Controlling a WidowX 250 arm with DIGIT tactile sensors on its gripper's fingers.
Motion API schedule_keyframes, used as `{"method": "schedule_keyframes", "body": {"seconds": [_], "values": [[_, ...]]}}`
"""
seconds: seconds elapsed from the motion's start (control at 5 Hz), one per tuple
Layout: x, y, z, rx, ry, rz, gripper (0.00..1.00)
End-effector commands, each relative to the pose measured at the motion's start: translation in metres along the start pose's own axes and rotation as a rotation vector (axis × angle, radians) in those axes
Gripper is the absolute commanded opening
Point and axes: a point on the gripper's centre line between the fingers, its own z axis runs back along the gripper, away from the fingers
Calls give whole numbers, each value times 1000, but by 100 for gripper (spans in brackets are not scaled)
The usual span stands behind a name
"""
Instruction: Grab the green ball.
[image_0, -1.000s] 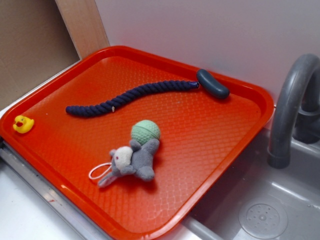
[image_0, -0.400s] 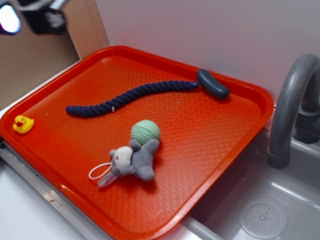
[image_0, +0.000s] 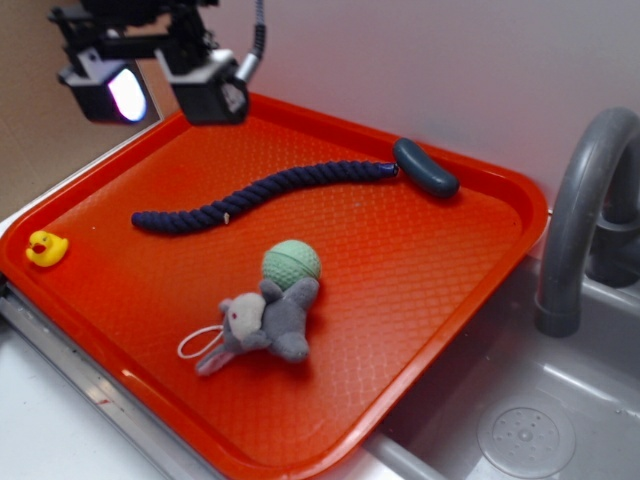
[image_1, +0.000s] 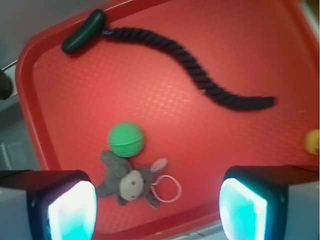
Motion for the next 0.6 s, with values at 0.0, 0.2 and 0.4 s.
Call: {"method": "schedule_keyframes", "body": {"seconds": [0.0,0.2,0.4], "values": [[25,-12,-56,-48,56,-11,100],[22,-22,-92,-117,119,-67,100],[17,-40,-108,-165,141,-171,100]]}}
